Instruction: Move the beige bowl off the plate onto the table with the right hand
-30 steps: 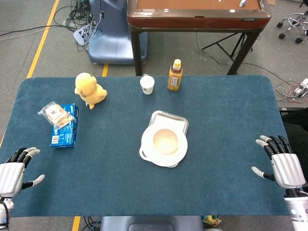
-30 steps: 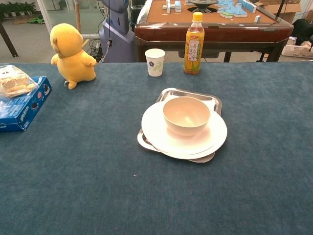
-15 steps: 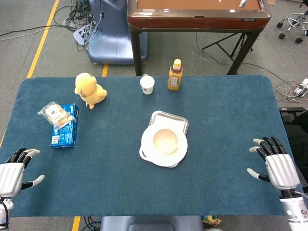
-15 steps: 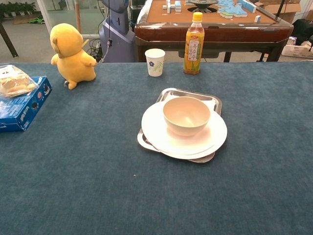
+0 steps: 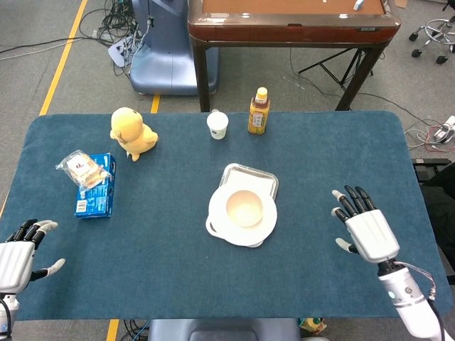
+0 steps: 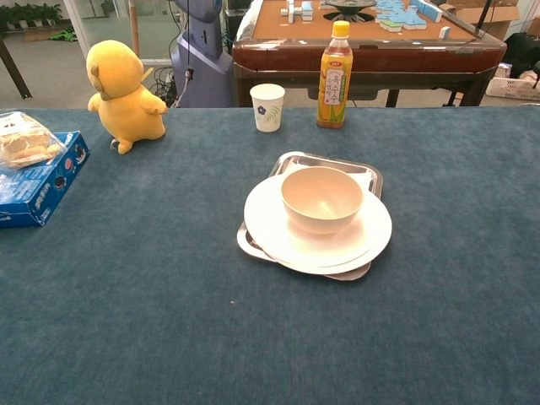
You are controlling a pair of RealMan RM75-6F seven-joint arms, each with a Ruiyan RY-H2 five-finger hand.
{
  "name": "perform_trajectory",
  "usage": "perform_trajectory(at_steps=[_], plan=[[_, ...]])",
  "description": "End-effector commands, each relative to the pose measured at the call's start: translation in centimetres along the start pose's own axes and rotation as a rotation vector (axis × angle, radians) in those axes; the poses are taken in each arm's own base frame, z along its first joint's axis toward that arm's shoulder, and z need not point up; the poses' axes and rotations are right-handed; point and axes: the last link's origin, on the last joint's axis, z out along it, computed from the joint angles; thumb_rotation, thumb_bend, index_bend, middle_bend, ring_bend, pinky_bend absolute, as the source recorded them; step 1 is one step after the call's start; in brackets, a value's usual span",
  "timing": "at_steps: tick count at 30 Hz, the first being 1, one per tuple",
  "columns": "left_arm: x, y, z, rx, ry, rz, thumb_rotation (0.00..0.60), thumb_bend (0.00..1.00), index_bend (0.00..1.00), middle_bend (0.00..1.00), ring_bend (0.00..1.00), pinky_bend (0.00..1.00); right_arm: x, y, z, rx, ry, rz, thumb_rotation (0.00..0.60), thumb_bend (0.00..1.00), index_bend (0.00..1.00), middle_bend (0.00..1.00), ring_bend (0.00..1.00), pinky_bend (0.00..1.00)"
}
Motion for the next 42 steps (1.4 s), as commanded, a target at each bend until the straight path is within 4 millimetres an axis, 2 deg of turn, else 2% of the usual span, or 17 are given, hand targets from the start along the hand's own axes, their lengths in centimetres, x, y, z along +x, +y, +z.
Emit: perform_trajectory(at_steps=[1, 11, 20, 27, 42], plan=[[0.0, -0.1, -0.1, 0.001, 0.004, -0.004, 0.6, 0.11, 0.28, 0.28, 0.17, 0.36, 0.2, -1.9, 2.7, 0.062, -0.017, -0.031, 0.6, 0.08, 0.42, 0.14, 0.05, 0.1], [0.4, -0.3, -0.3, 0.009, 0.008, -0.017, 0.6, 0.11, 0.28, 0.28, 0.17, 0.36, -1.3, -5.2, 7.6, 0.138, -0.032, -0.057, 0.6, 0.09, 0.43, 0.08, 0.0, 0.1], [1.0, -0.7, -0.5, 0.021, 0.025, -0.032, 0.6, 0.11, 0.28, 0.28, 0.17, 0.36, -2.3, -8.8, 10.3, 0.219, -0.042, -0.068, 0.6, 0.13, 0.47, 0.07, 0.0, 0.1], [1.2, -0.8, -0.7, 0.023, 0.029, -0.037, 0.6, 0.11, 0.28, 0.28, 0.17, 0.36, -3.0, -10.7, 11.3, 0.253, -0.046, -0.087, 0.6, 0.15, 0.47, 0.07, 0.0, 0.1], [1.5, -1.0, -0.8, 0.029, 0.035, -0.043, 0.6, 0.11, 0.28, 0.28, 0.17, 0.36, -4.8, -12.6, 12.6, 0.274, -0.079, -0.125, 0.6, 0.2, 0.49, 0.07, 0.0, 0.1]])
